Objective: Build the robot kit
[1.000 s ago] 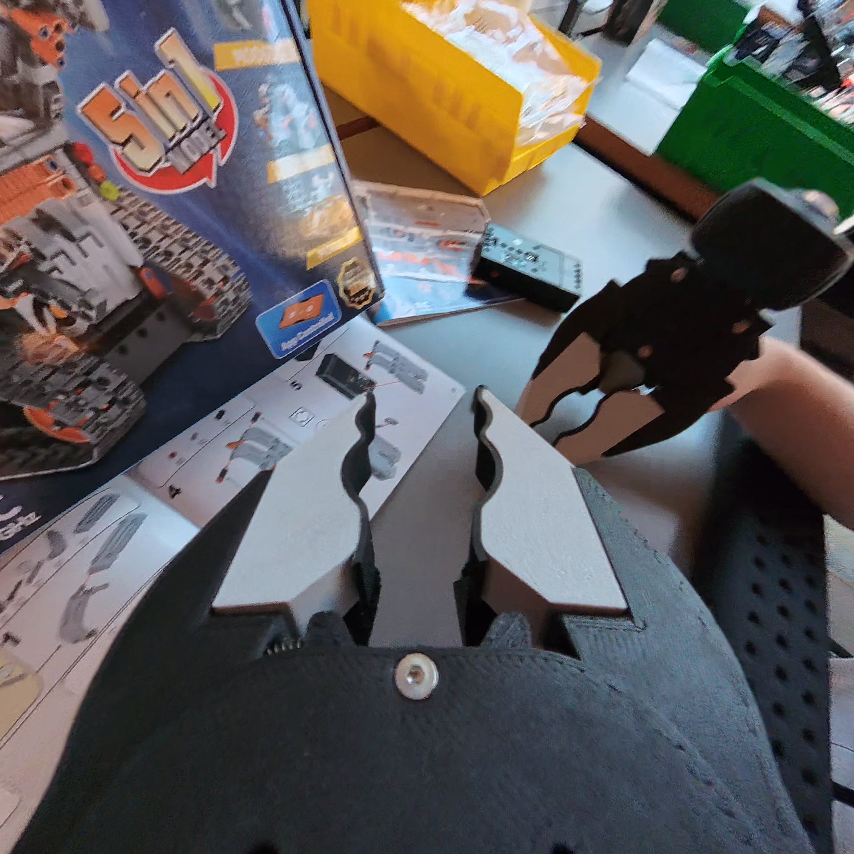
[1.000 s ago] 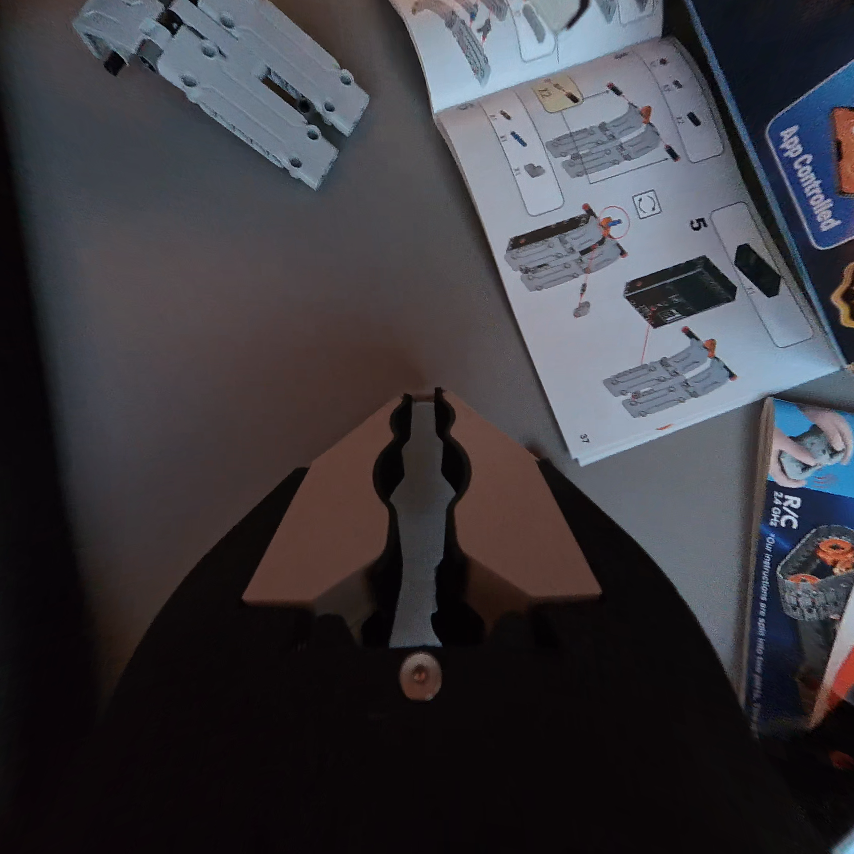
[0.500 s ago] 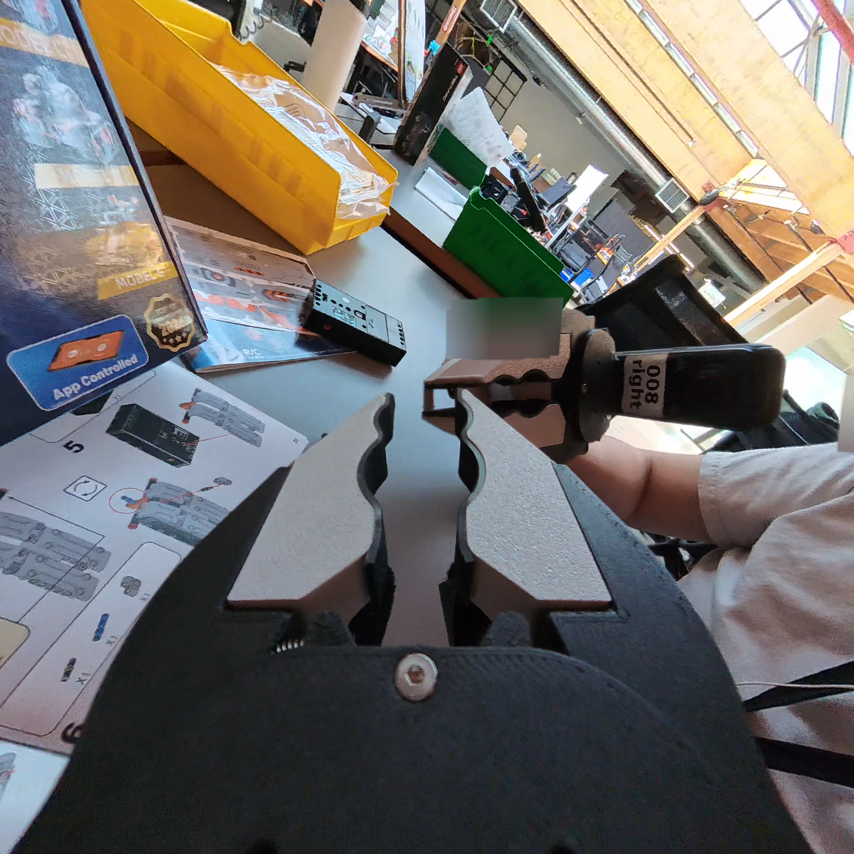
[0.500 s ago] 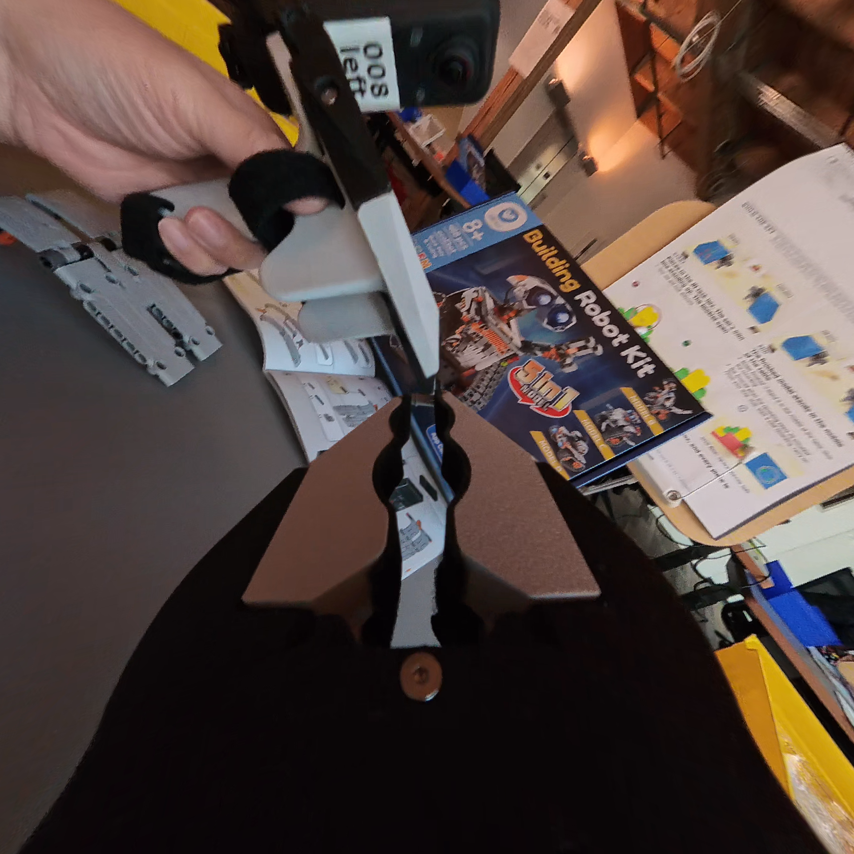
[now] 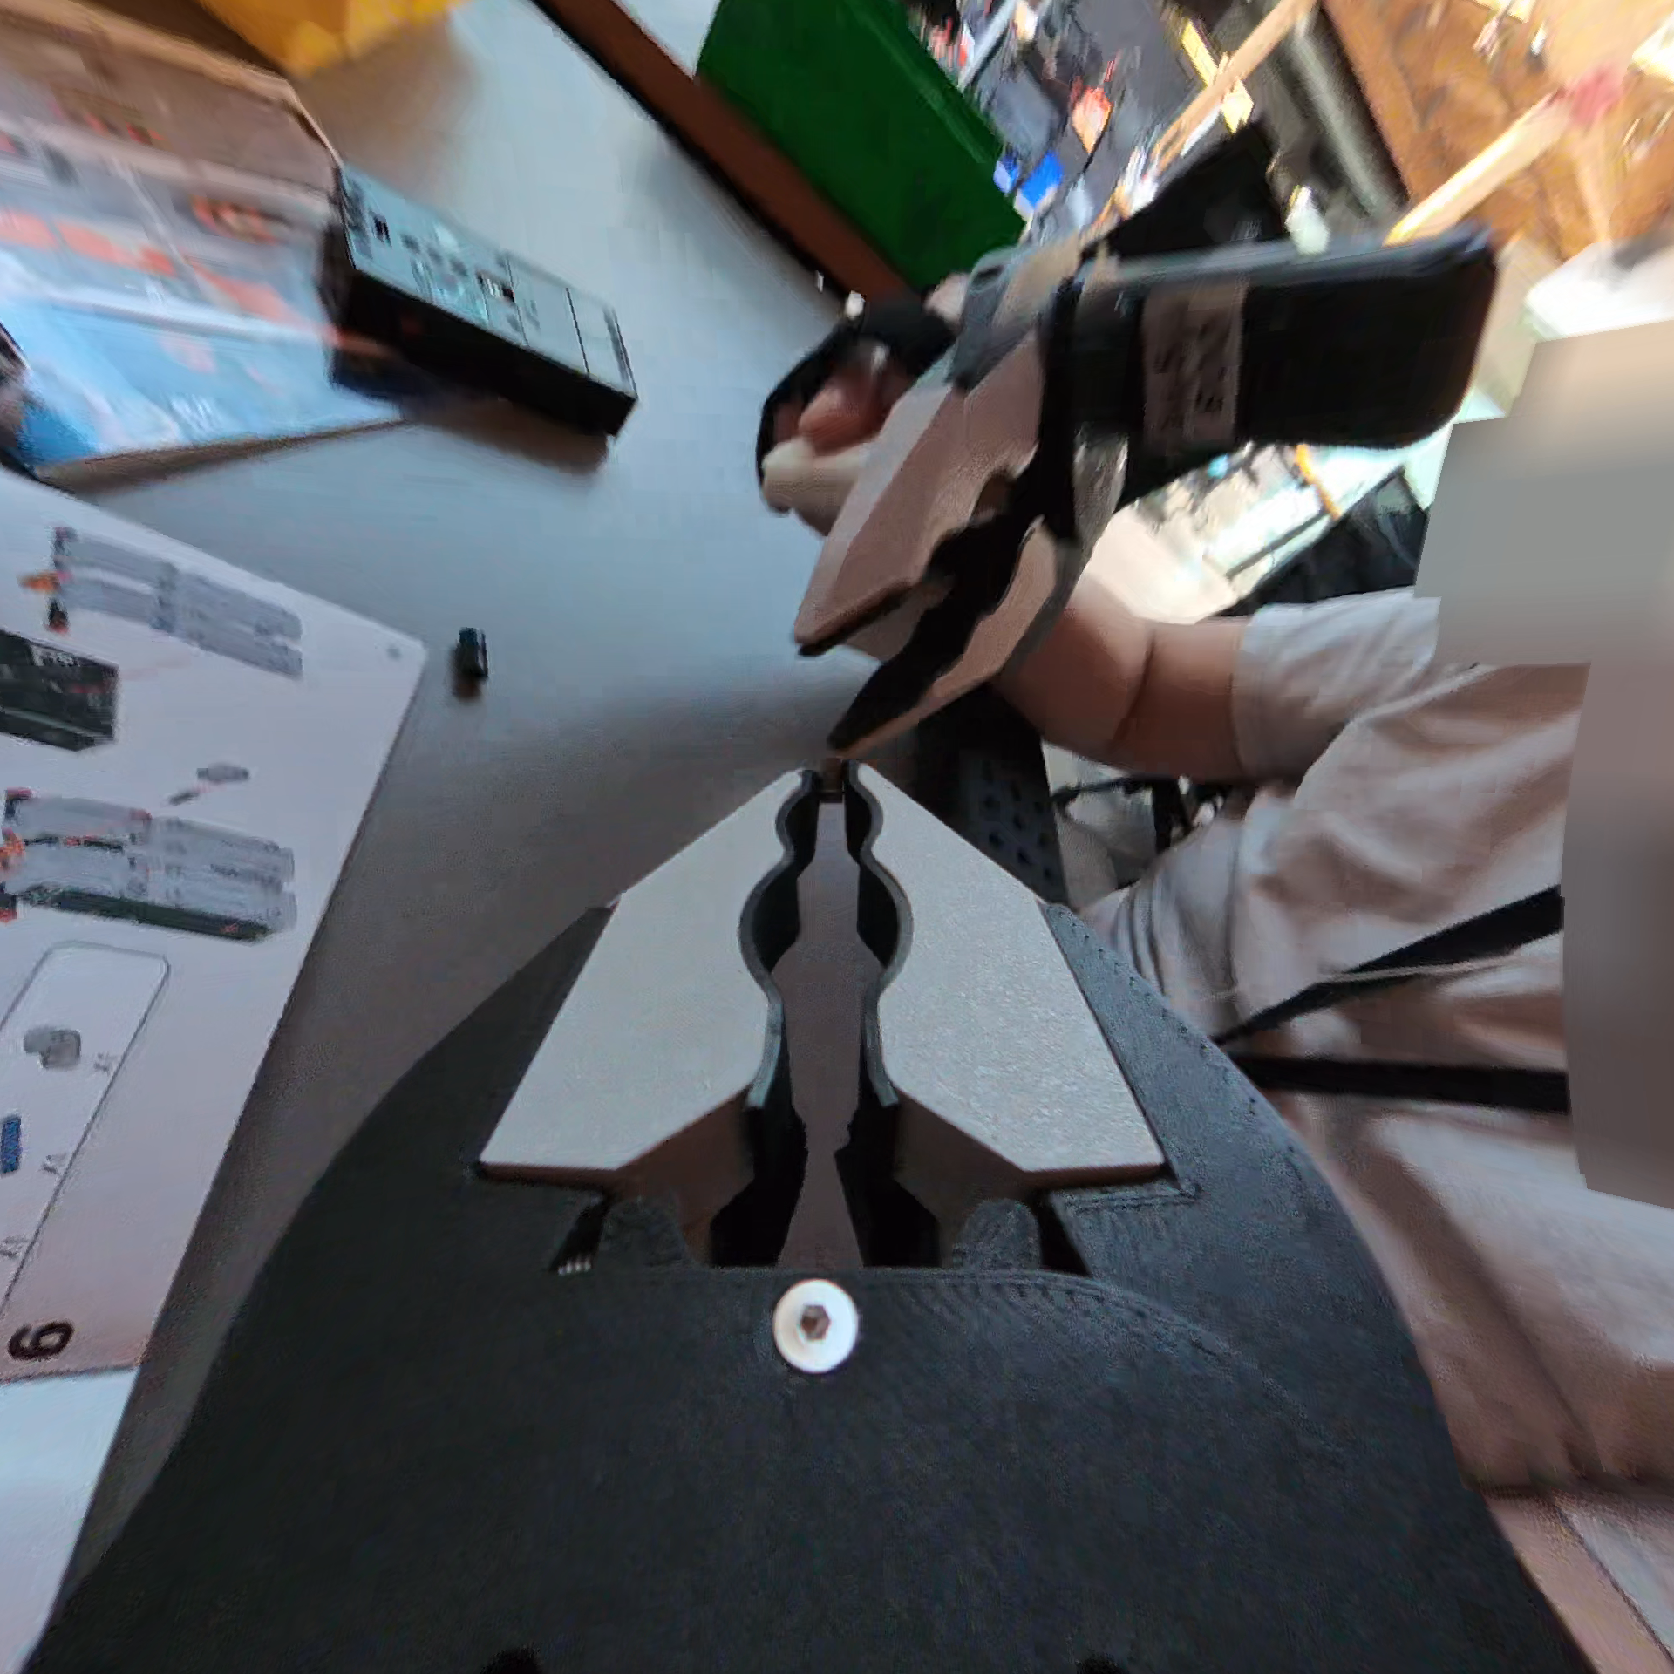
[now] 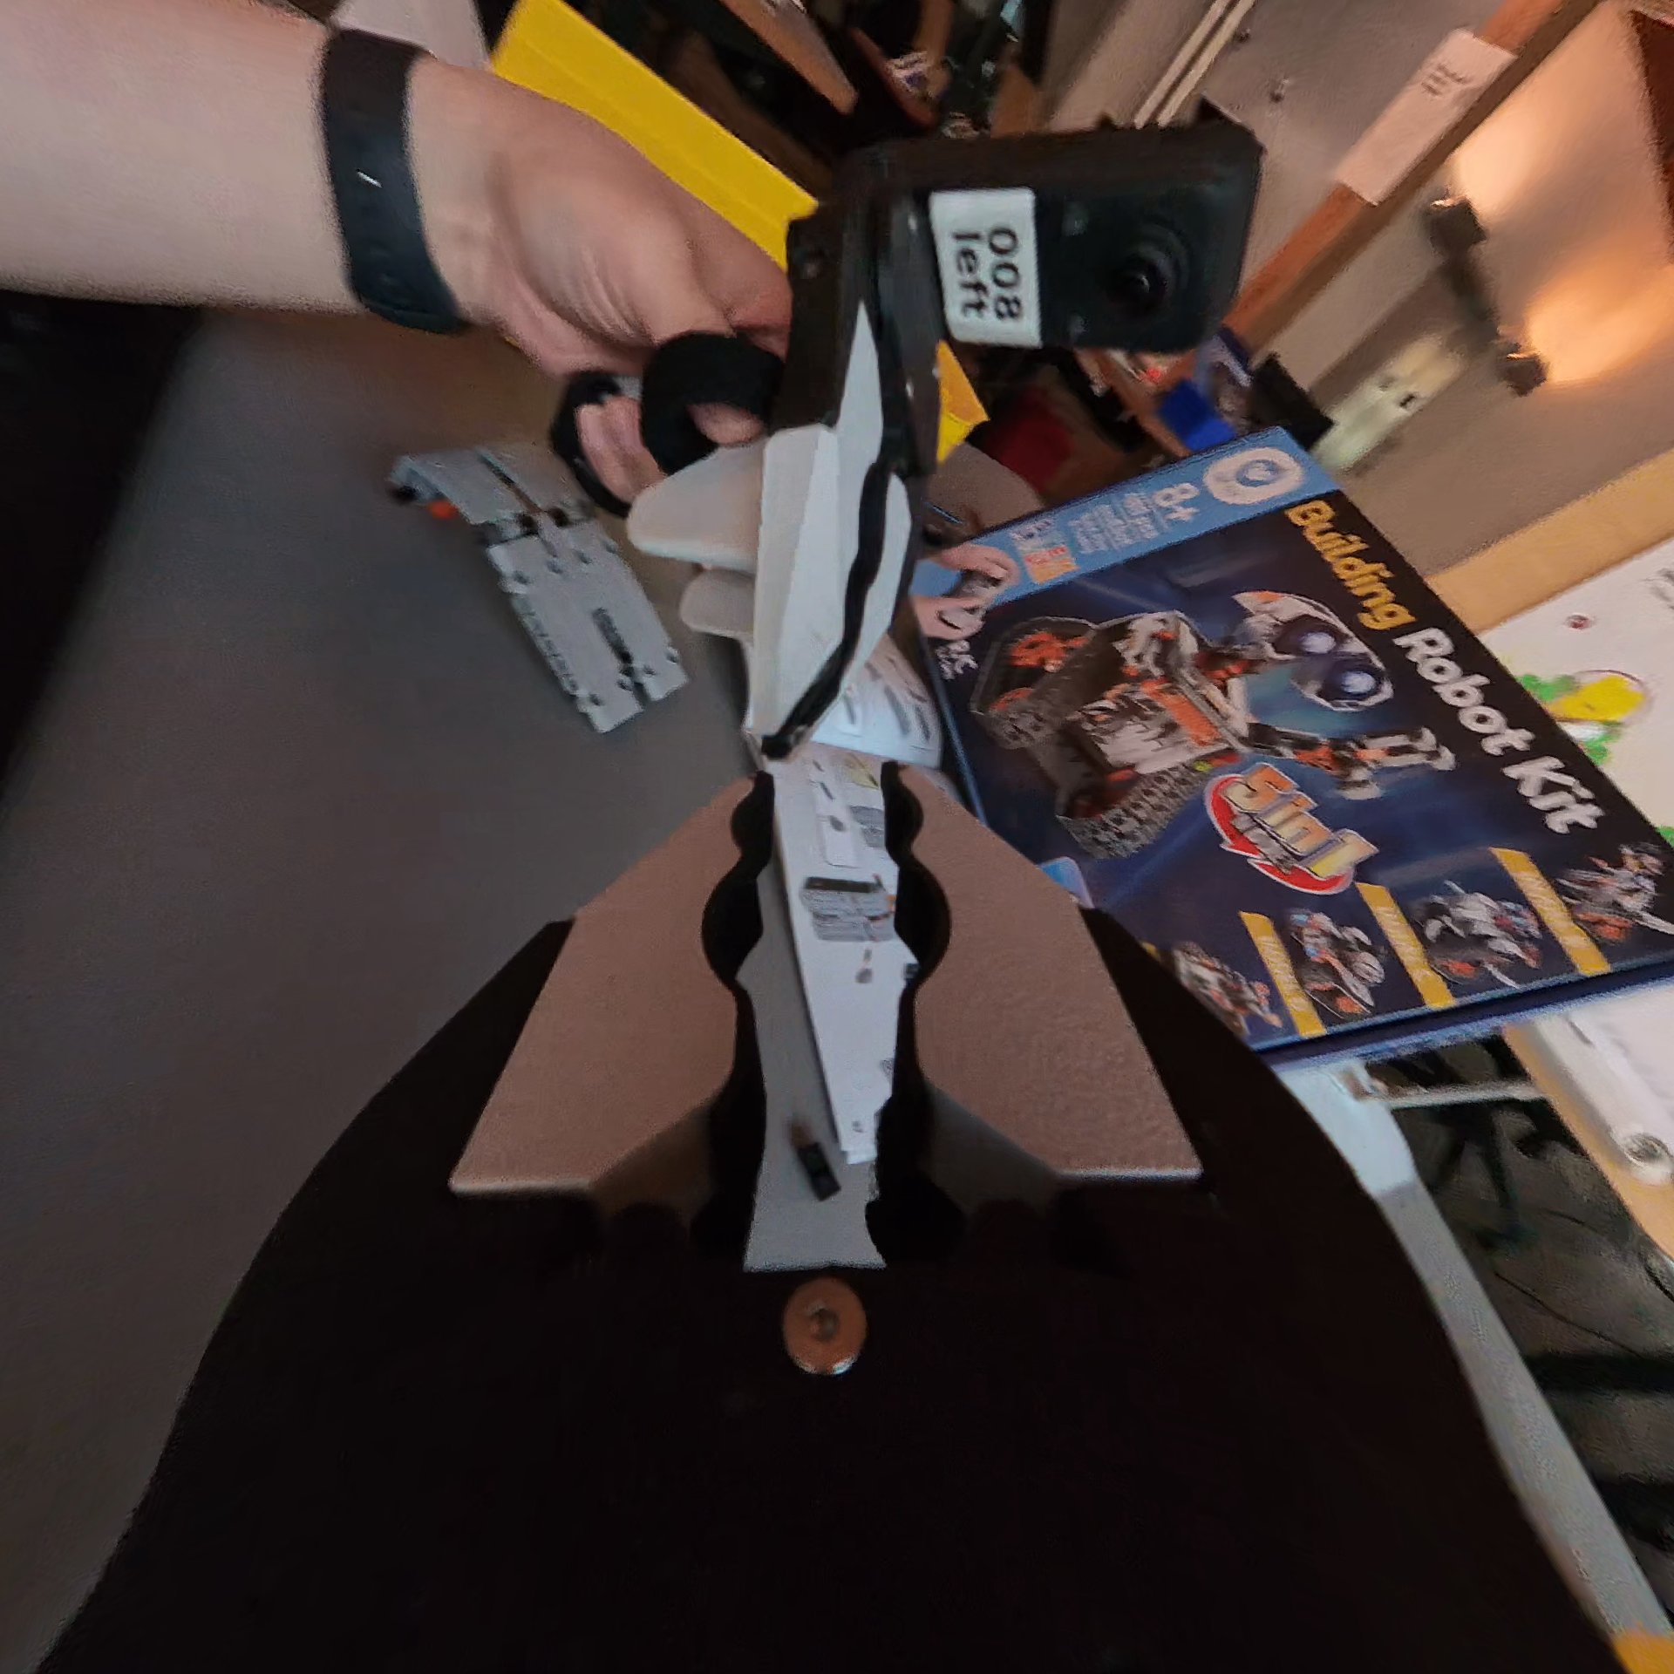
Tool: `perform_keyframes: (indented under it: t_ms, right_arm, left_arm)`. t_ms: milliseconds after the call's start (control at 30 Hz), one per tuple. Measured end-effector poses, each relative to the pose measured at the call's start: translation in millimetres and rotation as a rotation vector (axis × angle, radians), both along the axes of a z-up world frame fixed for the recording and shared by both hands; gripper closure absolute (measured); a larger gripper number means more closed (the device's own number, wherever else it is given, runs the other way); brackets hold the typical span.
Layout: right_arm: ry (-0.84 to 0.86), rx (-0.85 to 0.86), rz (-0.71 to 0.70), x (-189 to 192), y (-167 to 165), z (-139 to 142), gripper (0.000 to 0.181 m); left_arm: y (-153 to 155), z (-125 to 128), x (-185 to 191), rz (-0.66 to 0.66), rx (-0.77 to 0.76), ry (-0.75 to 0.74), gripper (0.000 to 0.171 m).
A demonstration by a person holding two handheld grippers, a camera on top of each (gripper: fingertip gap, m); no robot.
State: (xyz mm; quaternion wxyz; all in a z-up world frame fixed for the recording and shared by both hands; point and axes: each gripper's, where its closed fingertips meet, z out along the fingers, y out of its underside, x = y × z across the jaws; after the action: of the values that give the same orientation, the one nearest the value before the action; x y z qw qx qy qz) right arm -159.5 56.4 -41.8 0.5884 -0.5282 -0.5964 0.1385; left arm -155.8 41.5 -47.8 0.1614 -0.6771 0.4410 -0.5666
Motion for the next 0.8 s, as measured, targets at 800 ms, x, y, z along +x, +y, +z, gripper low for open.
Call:
perform_keyframes:
  t_ms: [800]
  right_arm:
    - [-0.213, -0.105, 0.291, -40, -73, -35, 0.177]
  left_arm:
    - [-69, -32, -30, -0.388, -0.051, 0.174, 0.168]
